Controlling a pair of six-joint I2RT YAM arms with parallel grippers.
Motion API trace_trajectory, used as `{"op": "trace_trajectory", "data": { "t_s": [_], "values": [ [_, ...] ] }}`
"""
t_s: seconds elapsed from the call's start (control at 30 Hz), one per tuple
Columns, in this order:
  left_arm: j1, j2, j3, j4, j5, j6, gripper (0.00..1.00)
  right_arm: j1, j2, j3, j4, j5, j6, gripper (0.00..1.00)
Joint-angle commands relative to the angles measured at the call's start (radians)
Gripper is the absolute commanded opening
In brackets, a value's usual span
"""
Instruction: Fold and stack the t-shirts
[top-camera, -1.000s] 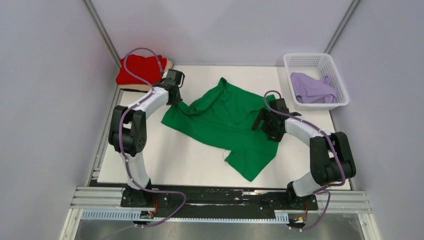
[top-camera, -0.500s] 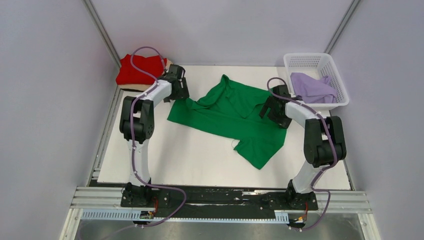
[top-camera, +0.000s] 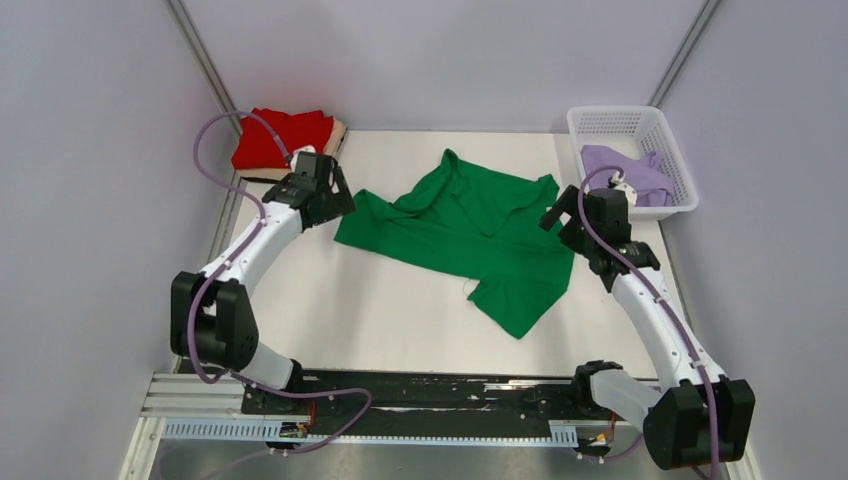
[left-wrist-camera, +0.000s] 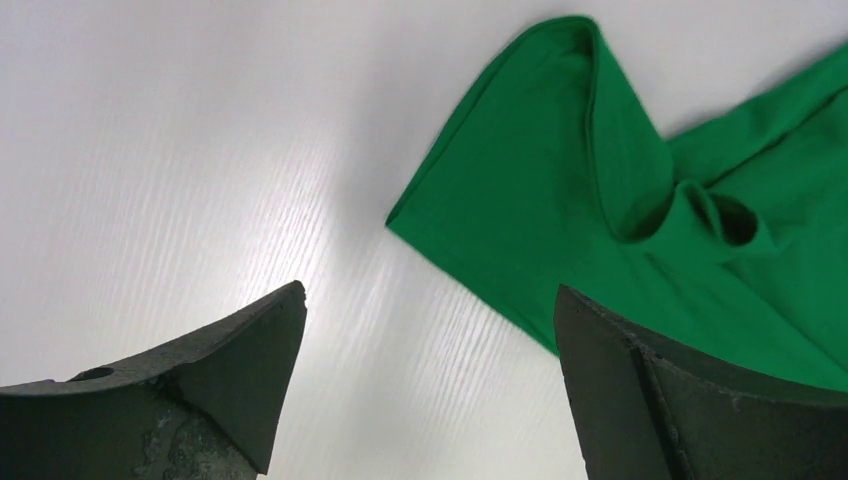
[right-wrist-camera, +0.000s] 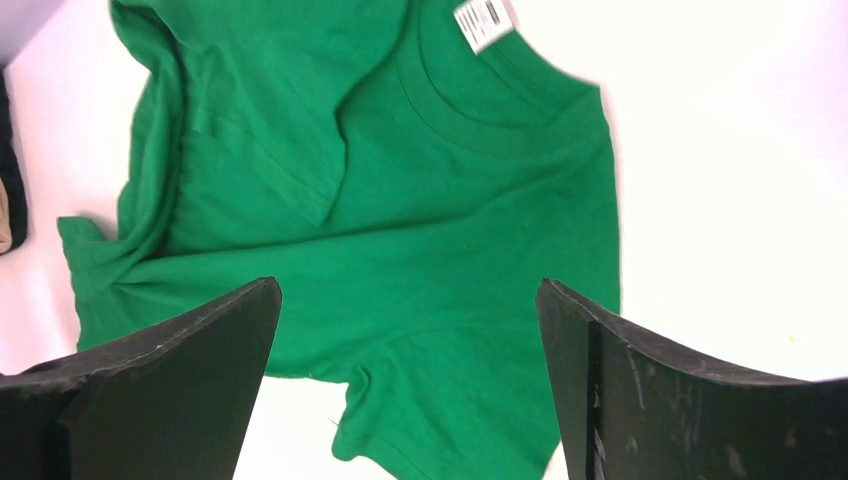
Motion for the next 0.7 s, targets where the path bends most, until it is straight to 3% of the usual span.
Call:
{"op": "trace_trajectory", "data": {
  "t_s": [0.0,0.2,0.4,0.67],
  "values": [
    [0.033,-0.033,-0.123,0.011,-0.002,-0.065,1.00,-0.004,-0.045,-0.107,0.043,-0.045,0.055,1.00],
    [0.092,0.084,-0.077,0.038,0.114,-0.070,0.98,-0.005,-0.082,-0.134,0.046,-0.069,0.017,1.00],
    [0.093,0.264,0.073,-0.046,0.165,-0.053,0.84,-0.005,-0.086,-0.162,0.042,-0.080,0.021,1.00],
    [0.090,0.406,0.175,-0.084,0.173,-0.044,0.74,-0.004,-0.085,-0.181,0.037,-0.062,0.011,1.00]
  ]
}}
